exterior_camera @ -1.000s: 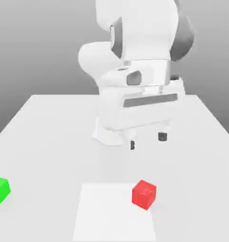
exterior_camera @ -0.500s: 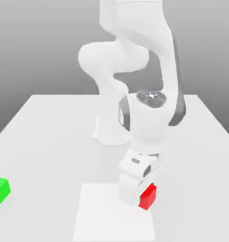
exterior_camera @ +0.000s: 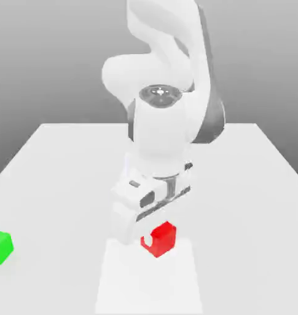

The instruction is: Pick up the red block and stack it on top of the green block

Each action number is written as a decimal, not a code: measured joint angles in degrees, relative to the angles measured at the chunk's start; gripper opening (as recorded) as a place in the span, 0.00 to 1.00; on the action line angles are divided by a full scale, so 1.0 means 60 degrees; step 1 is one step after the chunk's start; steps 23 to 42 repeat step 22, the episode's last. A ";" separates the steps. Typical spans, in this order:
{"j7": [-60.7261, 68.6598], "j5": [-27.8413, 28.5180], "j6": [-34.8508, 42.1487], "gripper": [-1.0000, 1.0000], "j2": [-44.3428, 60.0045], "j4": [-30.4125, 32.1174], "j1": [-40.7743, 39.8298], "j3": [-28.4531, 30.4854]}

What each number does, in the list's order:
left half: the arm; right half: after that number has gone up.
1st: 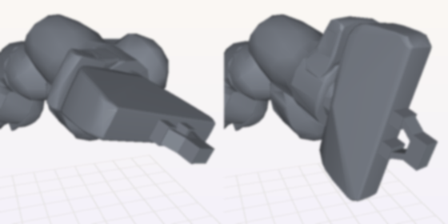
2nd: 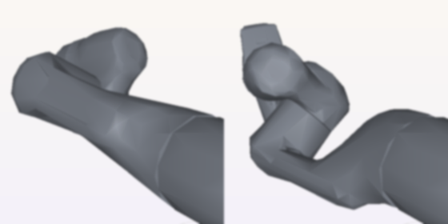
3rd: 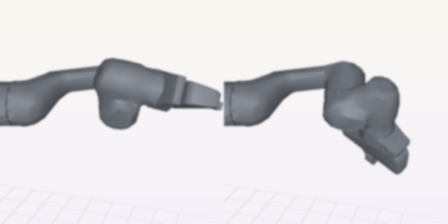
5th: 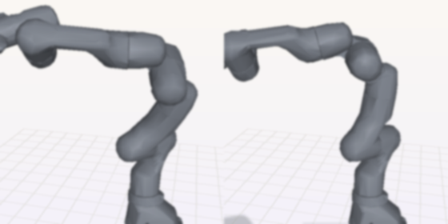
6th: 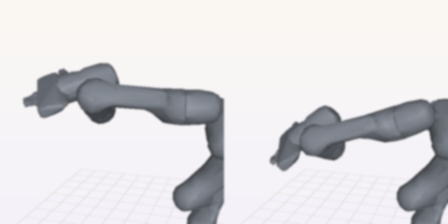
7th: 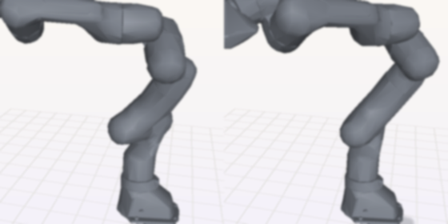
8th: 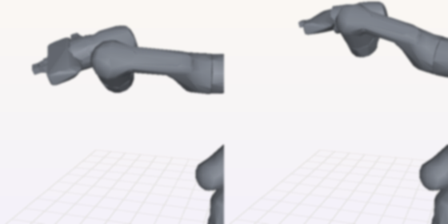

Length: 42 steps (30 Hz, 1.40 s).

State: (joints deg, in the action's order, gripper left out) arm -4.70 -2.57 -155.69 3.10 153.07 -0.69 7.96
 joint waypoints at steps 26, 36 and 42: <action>0.0437 -0.1934 0.0006 1.00 0.2446 -0.2268 -0.3995 0.1865; 0.0437 -0.1934 0.0006 1.00 0.2446 -0.2268 -0.3995 0.1865; 0.0437 -0.1934 0.0006 1.00 0.2446 -0.2268 -0.3995 0.1865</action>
